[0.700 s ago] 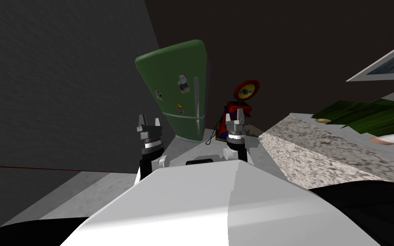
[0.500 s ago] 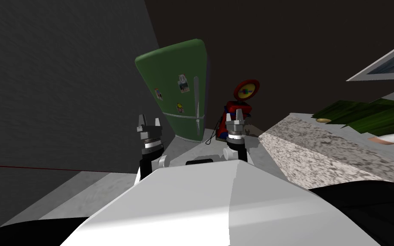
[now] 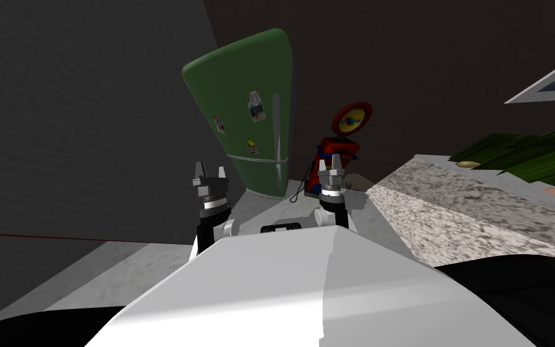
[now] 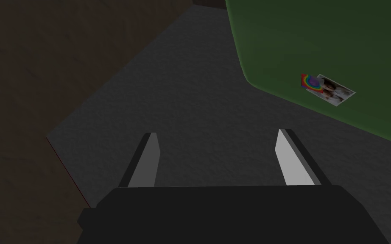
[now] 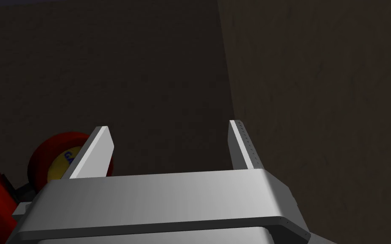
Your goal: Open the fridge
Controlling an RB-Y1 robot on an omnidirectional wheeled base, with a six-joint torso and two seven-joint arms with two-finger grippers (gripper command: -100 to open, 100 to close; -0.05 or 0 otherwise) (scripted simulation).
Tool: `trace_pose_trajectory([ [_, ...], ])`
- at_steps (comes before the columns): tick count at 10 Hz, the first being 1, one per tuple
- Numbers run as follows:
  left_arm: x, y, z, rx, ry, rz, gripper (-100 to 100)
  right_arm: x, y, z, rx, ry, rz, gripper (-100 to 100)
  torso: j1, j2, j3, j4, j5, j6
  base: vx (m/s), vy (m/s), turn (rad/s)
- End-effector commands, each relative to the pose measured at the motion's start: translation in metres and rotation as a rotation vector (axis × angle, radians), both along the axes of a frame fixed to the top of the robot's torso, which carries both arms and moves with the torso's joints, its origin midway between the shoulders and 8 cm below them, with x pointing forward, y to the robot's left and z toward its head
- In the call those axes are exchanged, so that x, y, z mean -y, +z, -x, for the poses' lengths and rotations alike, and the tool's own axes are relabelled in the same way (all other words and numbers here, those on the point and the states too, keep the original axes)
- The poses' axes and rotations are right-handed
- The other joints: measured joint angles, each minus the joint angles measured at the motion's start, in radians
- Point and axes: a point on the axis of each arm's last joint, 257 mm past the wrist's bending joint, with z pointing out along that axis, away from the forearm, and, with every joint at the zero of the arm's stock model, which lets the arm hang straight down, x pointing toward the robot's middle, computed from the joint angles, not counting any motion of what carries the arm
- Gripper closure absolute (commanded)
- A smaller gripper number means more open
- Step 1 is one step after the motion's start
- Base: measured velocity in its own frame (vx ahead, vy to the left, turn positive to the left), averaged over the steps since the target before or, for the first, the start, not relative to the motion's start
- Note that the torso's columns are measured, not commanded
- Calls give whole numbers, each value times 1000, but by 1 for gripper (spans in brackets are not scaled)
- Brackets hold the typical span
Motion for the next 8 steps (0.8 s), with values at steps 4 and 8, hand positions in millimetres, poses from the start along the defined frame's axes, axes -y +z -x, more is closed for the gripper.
trace_pose_trajectory([
  [4, 10, -7, -4, -17, -37, -63, -100, 0, 0, 0, -1, 0, 0, 0, 0, 254, -512, 254, 0, 0, 14, -9, -10],
  [8, 21, -27, -13, -47, -83, -133, -100, 0, 0, 0, -1, 0, 0, 0, -1, 267, -538, 268, 0, 0, 68, -36, -30],
])
